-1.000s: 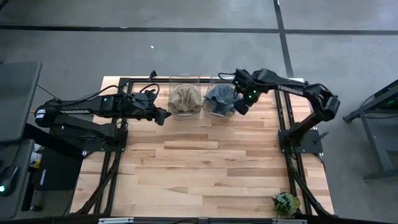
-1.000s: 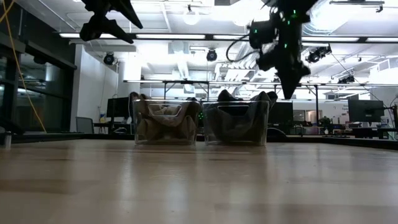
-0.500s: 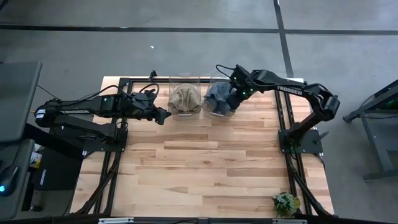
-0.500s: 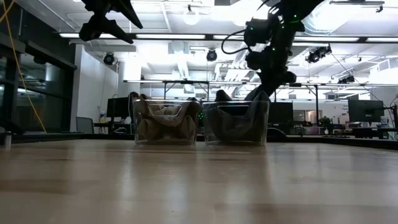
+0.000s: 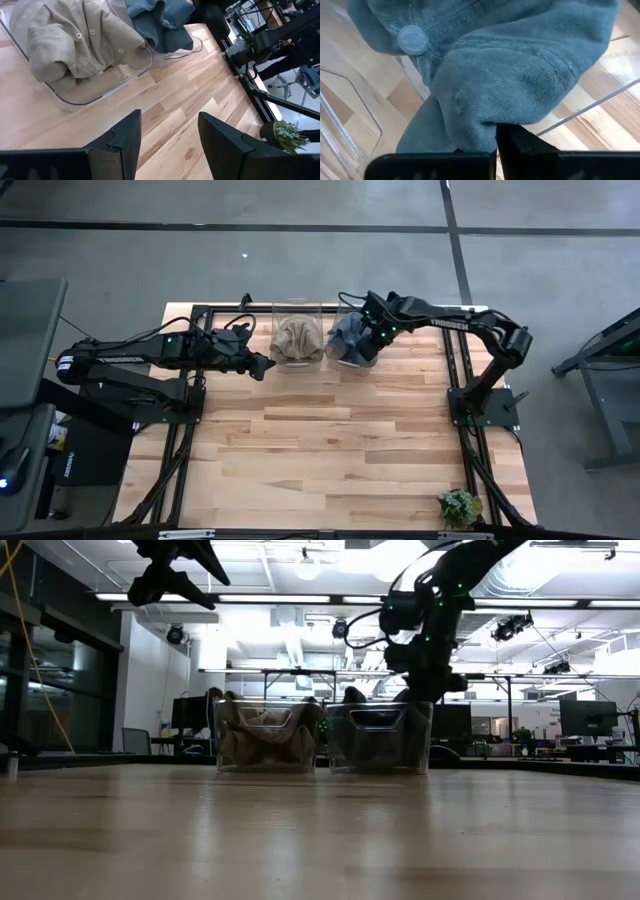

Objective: Pick & Place hat
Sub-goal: Put the blue cap into the right transparent bin

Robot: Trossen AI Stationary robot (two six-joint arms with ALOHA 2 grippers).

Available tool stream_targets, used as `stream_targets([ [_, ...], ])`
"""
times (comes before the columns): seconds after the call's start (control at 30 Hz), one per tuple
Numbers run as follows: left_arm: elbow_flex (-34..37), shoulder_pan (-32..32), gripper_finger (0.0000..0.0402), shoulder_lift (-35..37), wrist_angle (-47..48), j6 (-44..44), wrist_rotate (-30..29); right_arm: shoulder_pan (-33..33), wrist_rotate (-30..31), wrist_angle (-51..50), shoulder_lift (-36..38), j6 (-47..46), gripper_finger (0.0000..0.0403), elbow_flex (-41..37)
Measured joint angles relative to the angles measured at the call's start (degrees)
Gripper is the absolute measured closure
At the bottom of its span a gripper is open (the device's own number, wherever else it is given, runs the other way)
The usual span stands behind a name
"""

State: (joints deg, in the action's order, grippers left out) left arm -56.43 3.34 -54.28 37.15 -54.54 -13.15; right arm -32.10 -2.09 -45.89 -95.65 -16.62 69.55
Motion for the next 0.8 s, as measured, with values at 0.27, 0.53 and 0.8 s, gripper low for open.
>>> stream_targets([
  [0.27, -0.02, 0.02, 0.0224, 0.00, 0.02, -0.03, 0.02, -0.04, -2.77, -9.10, 0.01, 1.06, 0.0403, 4.93],
  [0.53, 0.00, 0.01, 0.0224, 0.00, 0.09, -1.11, 0.02, 0.00, -2.74, -18.42, 0.01, 1.64, 0.0403, 10.03],
  [0.8, 0.00, 0.02, 0.0224, 0.00, 0.31, -1.69, -0.95, -0.42, 3.15, -14.66, 0.03, 5.08, 0.0403, 15.47],
])
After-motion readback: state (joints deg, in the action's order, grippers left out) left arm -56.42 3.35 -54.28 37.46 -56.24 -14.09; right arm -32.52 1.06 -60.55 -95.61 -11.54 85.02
